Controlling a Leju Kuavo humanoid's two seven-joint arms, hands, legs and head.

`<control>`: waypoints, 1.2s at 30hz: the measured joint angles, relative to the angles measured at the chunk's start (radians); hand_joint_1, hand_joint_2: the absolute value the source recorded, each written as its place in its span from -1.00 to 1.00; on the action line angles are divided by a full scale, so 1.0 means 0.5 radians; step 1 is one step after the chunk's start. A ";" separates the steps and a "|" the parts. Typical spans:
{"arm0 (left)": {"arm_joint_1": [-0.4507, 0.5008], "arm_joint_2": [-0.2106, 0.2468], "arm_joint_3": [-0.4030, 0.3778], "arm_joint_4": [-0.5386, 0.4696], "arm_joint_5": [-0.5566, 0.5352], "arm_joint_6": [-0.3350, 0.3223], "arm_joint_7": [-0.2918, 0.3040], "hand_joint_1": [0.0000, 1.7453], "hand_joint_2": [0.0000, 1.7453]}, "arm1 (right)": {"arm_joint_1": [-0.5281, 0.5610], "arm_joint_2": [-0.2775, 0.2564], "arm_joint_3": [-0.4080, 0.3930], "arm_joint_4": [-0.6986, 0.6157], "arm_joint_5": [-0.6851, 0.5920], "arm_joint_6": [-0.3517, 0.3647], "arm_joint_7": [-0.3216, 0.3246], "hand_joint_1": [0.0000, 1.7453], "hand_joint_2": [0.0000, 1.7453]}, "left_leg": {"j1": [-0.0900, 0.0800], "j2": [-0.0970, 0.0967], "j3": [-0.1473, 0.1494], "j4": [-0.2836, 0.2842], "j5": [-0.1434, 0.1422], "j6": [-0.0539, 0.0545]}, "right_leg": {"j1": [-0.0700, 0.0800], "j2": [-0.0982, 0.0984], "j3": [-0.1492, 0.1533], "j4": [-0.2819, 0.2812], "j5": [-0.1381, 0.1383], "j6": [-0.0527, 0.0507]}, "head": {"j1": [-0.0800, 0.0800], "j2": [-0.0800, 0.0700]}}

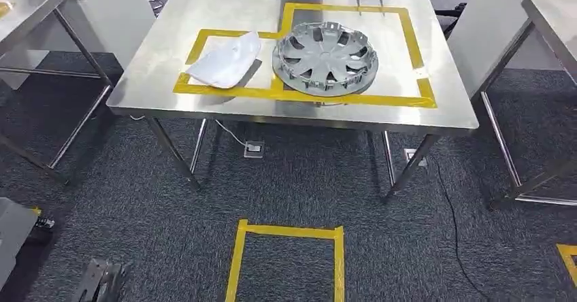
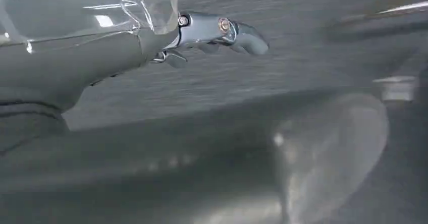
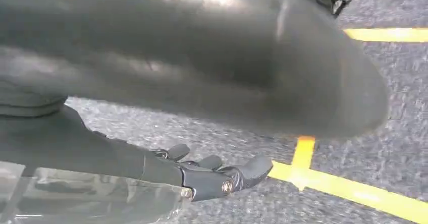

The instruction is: Take the parts from the cabinet and place them on the table.

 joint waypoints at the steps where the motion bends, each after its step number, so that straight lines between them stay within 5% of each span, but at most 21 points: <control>1: 0.001 0.003 0.008 0.103 -0.012 0.004 0.002 -1.00 -1.00 | -0.001 -0.002 0.001 0.015 0.001 0.000 0.002 -1.00 -1.00 | 0.009 0.000 -0.001 -0.006 0.020 -0.015 | 0.007 -0.001 -0.011 0.008 0.011 -0.018 | -0.002 0.001; 2: 0.004 0.004 0.014 0.196 -0.018 0.005 0.004 -1.00 -1.00 | 0.004 -0.006 0.001 0.026 0.001 0.000 0.002 -1.00 -1.00 | 0.011 -0.003 -0.005 -0.011 0.043 -0.028 | -0.004 -0.006 -0.026 0.000 0.035 -0.042 | -0.002 0.001; 3: 0.006 0.002 0.021 0.292 -0.021 0.006 0.006 -1.00 -1.00 | -0.006 -0.009 0.001 0.042 0.001 0.000 0.003 -1.00 -1.00 | 0.023 -0.021 -0.026 0.013 -0.022 -0.043 | -0.010 -0.014 -0.043 0.000 0.059 -0.059 | 0.003 0.000; 6: -0.004 -0.011 0.021 0.464 -0.057 -0.003 0.031 -1.00 -1.00 | -0.009 -0.012 0.001 0.067 -0.003 -0.001 0.018 -1.00 -1.00 | 0.033 -0.028 -0.109 0.388 -0.403 -0.078 | -0.007 -0.023 -0.124 0.004 0.128 -0.080 | -0.005 0.000; 8: -0.012 -0.023 0.018 0.544 -0.076 -0.014 0.056 -1.00 -1.00 | -0.009 -0.012 0.001 0.079 -0.011 -0.001 0.020 -1.00 -1.00 | 0.040 -0.028 -0.120 0.609 -0.454 -0.088 | -0.005 -0.024 -0.179 0.006 0.174 -0.076 | -0.005 0.001; 9: -0.016 -0.028 0.016 0.578 -0.082 -0.021 0.069 -1.00 -1.00 | -0.009 -0.012 0.001 0.086 -0.014 -0.001 0.021 -1.00 -1.00 | 0.043 -0.028 -0.074 0.613 -0.397 -0.086 | -0.005 -0.024 -0.210 0.009 0.197 -0.070 | -0.006 0.000; 11: -0.032 -0.034 0.016 0.623 -0.082 -0.016 0.100 -1.00 -1.00 | -0.009 -0.012 0.001 0.095 -0.018 -0.001 0.038 -1.00 -1.00 | 0.046 -0.032 0.146 0.373 -0.263 -0.073 | -0.005 -0.022 -0.256 0.011 0.235 -0.057 | -0.006 0.000; 12: -0.039 -0.035 0.018 0.635 -0.082 -0.001 0.115 -1.00 -1.00 | -0.010 -0.012 0.001 0.099 -0.021 -0.002 0.054 -1.00 -1.00 | 0.045 -0.036 0.292 0.184 -0.258 -0.062 | -0.004 -0.022 -0.272 0.011 0.255 -0.051 | -0.006 0.001; 13: -0.050 -0.034 0.021 0.644 -0.081 0.014 0.141 -1.00 -1.00 | -0.010 -0.007 0.000 0.102 -0.024 -0.001 0.076 -1.00 -1.00 | 0.035 -0.037 0.405 0.000 -0.352 -0.047 | -0.002 -0.022 -0.281 0.012 0.270 -0.037 | -0.006 0.000; 14: -0.057 -0.034 0.025 0.656 -0.079 0.022 0.156 -1.00 1.00 | -0.012 -0.003 0.001 0.105 -0.025 -0.001 0.090 -1.00 -1.00 | 0.026 -0.038 0.446 -0.086 -0.380 -0.036 | 0.000 -0.025 -0.284 0.011 0.283 -0.024 | 0.000 0.001; 18: -0.062 -0.034 0.028 0.690 -0.095 0.040 0.178 -1.00 1.00 | -0.018 0.014 -0.016 0.115 -0.077 0.001 0.208 -1.00 -1.00 | 0.021 -0.026 0.407 -0.113 -0.310 0.038 | -0.016 -0.028 -0.300 0.017 0.318 0.020 | -0.010 0.001; 19: -0.065 -0.035 0.028 0.690 -0.102 0.039 0.167 -1.00 1.00 | -0.017 0.015 -0.023 0.116 -0.083 0.002 0.237 -1.00 1.00 | 0.014 -0.025 0.387 -0.116 -0.292 0.058 | -0.010 -0.023 -0.344 0.097 0.242 0.004 | -0.002 0.000; 21: -0.062 -0.036 0.032 0.691 -0.102 0.034 0.141 -1.00 1.00 | -0.016 0.021 -0.032 0.116 -0.092 0.001 0.260 -1.00 1.00 | 0.006 -0.023 0.347 -0.112 -0.263 0.074 | -0.011 -0.019 -0.472 0.415 0.062 -0.025 | 0.004 0.000; 23: -0.061 -0.040 0.042 0.694 -0.098 0.027 0.138 -1.00 1.00 | -0.010 0.022 -0.036 0.116 -0.093 0.002 0.257 -1.00 1.00 | -0.006 -0.020 0.310 -0.104 -0.240 0.076 | -0.011 -0.018 -0.535 0.653 -0.029 -0.014 | 0.004 0.000; 25: -0.063 -0.044 0.041 0.682 -0.091 0.027 0.138 -1.00 1.00 | 0.019 0.027 0.025 0.117 -0.166 -0.004 0.269 -1.00 1.00 | -0.010 -0.021 0.287 -0.091 -0.230 0.071 | -0.011 -0.018 -0.398 0.502 0.020 0.017 | 0.003 0.000; 27: -0.069 -0.051 0.040 0.660 -0.080 0.043 0.146 -1.00 1.00 | 0.046 0.030 0.108 0.118 -0.257 -0.029 0.276 -1.00 1.00 | -0.014 -0.025 0.287 -0.068 -0.230 0.067 | -0.008 -0.019 -0.154 0.105 0.128 0.033 | 0.005 0.001; 28: -0.071 -0.058 0.038 0.652 -0.076 0.048 0.152 -1.00 1.00 | 0.052 0.028 0.148 0.118 -0.308 -0.047 0.280 -1.00 1.00 | -0.021 -0.022 0.268 -0.053 -0.232 0.061 | 0.000 -0.019 -0.103 -0.002 0.114 0.012 | 0.005 0.000; 30: -0.078 -0.063 0.034 0.639 -0.067 0.067 0.169 -1.00 1.00 | 0.069 0.032 0.229 0.118 -0.413 -0.078 0.295 -1.00 1.00 | -0.025 -0.020 0.241 -0.034 -0.222 0.040 | 0.009 -0.016 -0.116 0.000 0.126 -0.008 | 0.002 0.001; 31: -0.076 -0.067 0.032 0.634 -0.059 0.082 0.186 -1.00 -1.00 | 0.086 0.034 0.277 0.118 -0.470 -0.097 0.300 -1.00 -1.00 | -0.020 -0.019 0.240 -0.038 -0.216 0.031 | 0.014 -0.016 -0.117 0.000 0.130 -0.016 | 0.003 0.001; 33: -0.072 -0.069 0.025 0.625 -0.046 0.097 0.205 -1.00 -1.00 | 0.099 0.040 0.372 0.118 -0.574 -0.128 0.312 -1.00 -1.00 | -0.017 -0.023 0.233 -0.025 -0.229 0.012 | -0.017 -0.018 -0.114 -0.025 0.149 -0.043 | 0.005 0.001; 36: -0.057 -0.077 0.009 0.624 -0.035 0.127 0.236 -1.00 -1.00 | 0.093 0.046 0.504 0.105 -0.730 -0.178 0.324 -1.00 -1.00 | 0.009 -0.036 0.102 0.284 -0.426 -0.026 | -0.015 -0.021 -0.120 -0.025 0.157 -0.059 | 0.001 0.000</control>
